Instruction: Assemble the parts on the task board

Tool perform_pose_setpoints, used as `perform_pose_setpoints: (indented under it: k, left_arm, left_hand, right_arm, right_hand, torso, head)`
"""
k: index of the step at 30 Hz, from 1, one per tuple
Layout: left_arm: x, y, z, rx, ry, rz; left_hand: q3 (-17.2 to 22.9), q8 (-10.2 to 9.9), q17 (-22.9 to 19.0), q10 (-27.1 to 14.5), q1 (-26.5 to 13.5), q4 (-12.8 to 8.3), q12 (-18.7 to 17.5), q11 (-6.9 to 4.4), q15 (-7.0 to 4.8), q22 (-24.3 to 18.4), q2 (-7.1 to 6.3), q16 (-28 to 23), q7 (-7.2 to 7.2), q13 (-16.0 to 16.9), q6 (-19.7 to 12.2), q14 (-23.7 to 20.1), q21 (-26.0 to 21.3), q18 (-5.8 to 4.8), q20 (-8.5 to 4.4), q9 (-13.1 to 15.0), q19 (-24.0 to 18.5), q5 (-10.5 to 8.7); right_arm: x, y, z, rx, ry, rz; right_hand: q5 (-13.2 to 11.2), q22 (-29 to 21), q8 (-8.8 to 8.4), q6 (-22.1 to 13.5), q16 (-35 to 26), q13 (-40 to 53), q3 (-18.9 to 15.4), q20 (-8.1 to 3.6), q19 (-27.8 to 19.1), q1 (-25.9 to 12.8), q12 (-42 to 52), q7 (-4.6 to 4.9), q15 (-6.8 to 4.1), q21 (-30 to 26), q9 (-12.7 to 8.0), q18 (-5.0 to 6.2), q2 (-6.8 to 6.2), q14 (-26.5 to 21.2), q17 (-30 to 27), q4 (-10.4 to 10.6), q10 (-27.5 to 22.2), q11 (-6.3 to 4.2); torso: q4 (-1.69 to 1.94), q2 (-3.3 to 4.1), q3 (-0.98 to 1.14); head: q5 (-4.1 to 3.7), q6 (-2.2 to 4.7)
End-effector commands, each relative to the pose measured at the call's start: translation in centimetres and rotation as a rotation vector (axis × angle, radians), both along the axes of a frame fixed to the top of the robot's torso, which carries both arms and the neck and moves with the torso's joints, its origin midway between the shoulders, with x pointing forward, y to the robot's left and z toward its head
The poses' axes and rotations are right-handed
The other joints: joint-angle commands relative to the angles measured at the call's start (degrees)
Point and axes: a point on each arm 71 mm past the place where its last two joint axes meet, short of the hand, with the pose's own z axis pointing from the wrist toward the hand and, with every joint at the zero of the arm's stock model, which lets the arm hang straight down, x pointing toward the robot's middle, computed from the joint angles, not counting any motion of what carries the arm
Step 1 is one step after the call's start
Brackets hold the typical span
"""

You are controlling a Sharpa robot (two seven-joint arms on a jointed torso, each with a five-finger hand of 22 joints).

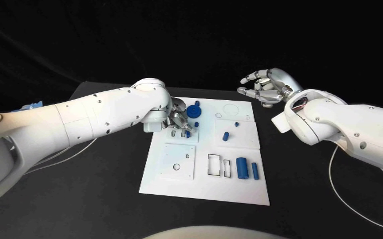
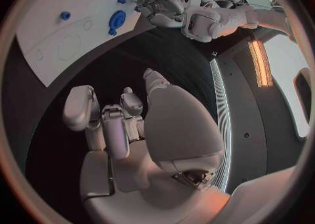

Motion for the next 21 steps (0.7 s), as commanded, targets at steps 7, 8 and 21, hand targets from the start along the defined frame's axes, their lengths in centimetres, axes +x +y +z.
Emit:
perform_pose_setpoints:
  k: [7,8,21]
  left_arm:
    - [-0.24,-0.37,-0.15,-0.029,0.047,-0.018]
    - [-0.24,-0.37,-0.17,-0.033,0.052,-0.018]
    - [-0.35,0.01,0.06,-0.087,0.06,0.009]
  left_hand:
    - [7.4,0.4,4.9,-0.7,4.9,-0.4,-0.1,-0.05,-0.53,0.0,-0.67,0.0,-0.02,-0.4,-0.9,3.2,0.0,-0.28,0.01,1.4,-0.7,0.3]
    - [8.7,0.4,5.0,-0.8,5.8,-0.7,-0.1,-0.08,-0.56,0.0,-0.86,0.0,-0.04,-0.4,-1.0,3.2,0.0,-0.29,-0.02,1.6,-0.7,0.23]
    - [25.3,2.2,5.7,0.1,8.1,-6.6,0.1,0.22,-0.33,1.1,-3.69,0.4,0.48,-0.3,-2.6,3.4,0.5,-0.44,0.09,5.3,-0.3,-0.01]
  right_arm:
    - [0.15,0.22,-0.19,-0.003,0.011,0.022]
    - [0.16,0.23,-0.19,-0.001,0.008,0.022]
    - [0.24,-0.01,-0.02,0.021,-0.027,0.013]
  right_hand:
    - [0.8,-0.1,0.31,-0.5,-0.3,-0.1,0.4,-0.14,-0.4,-0.5,-0.1,0.78,-0.42,-0.4,-0.2,0.52,0.09,3.1,5.1,-0.2,-0.1,-0.11]
    - [1.0,0.0,0.41,-0.5,-0.3,0.0,0.6,-0.16,-0.3,-0.4,0.0,0.75,-0.45,-0.2,-0.2,0.48,0.16,3.1,5.2,-0.3,0.0,-0.14]
    - [2.7,0.4,1.0,-0.1,-0.3,0.3,1.5,-0.32,0.1,0.1,0.3,0.57,-0.64,0.1,-0.5,0.38,0.06,3.3,5.4,-0.4,0.6,-0.34]
  torso:
    - [0.09,0.01,0.02]
    - [0.07,0.01,0.01]
    - [0.1,0.07,0.02]
  head:
    - [0.15,-0.26]
    - [0.2,-0.29]
    - [0.31,-0.5]
